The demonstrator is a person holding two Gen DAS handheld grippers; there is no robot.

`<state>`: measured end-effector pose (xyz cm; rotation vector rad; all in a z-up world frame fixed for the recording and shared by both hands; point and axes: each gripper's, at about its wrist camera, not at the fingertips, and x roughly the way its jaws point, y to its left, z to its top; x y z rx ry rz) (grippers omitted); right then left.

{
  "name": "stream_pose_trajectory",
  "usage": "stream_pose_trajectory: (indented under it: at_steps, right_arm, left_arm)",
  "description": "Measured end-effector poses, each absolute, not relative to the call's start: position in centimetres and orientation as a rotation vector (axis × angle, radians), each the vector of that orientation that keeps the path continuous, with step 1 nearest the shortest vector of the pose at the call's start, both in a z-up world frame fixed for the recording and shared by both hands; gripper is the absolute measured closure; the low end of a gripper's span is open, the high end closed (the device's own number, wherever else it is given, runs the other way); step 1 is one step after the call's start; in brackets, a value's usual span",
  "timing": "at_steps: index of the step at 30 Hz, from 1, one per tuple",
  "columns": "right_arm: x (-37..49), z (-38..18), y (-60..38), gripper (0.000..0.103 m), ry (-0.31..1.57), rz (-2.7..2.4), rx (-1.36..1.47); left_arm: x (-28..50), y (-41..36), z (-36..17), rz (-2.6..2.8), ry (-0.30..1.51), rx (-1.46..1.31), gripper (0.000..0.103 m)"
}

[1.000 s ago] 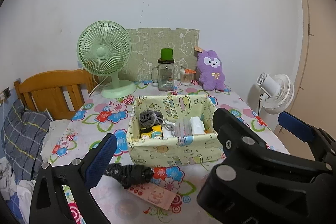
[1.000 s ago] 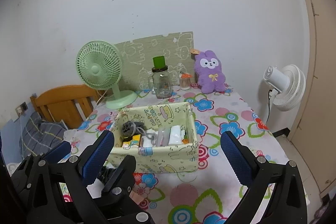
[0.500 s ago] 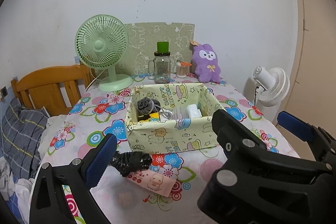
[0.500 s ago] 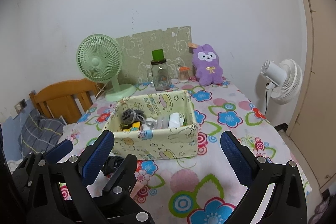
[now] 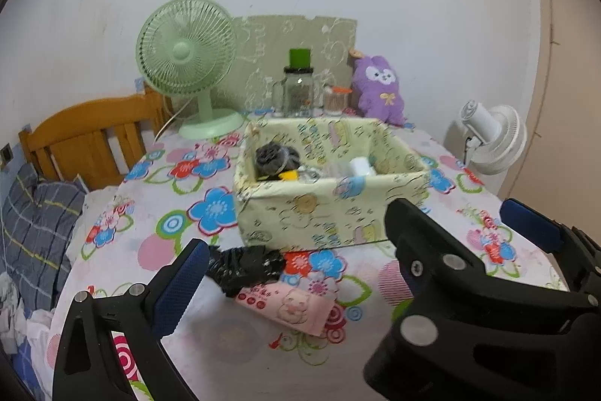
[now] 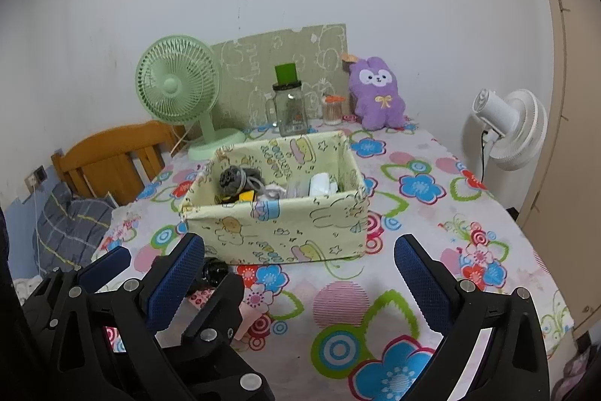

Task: Organize soft objects
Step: 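Move the left gripper down toward the black plastic bag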

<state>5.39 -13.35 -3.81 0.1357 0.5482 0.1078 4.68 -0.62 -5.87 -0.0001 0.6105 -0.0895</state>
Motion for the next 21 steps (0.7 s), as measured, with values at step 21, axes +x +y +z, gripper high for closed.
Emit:
stream_pose_trajectory:
  at_steps: [21]
  right_arm:
    - [10.8, -8.9, -10.4, 0.001, 0.716, 0.181, 0.131]
  left_arm:
    - [9.6, 2.9, -10.8, 0.020, 0.743, 0.010, 0.001]
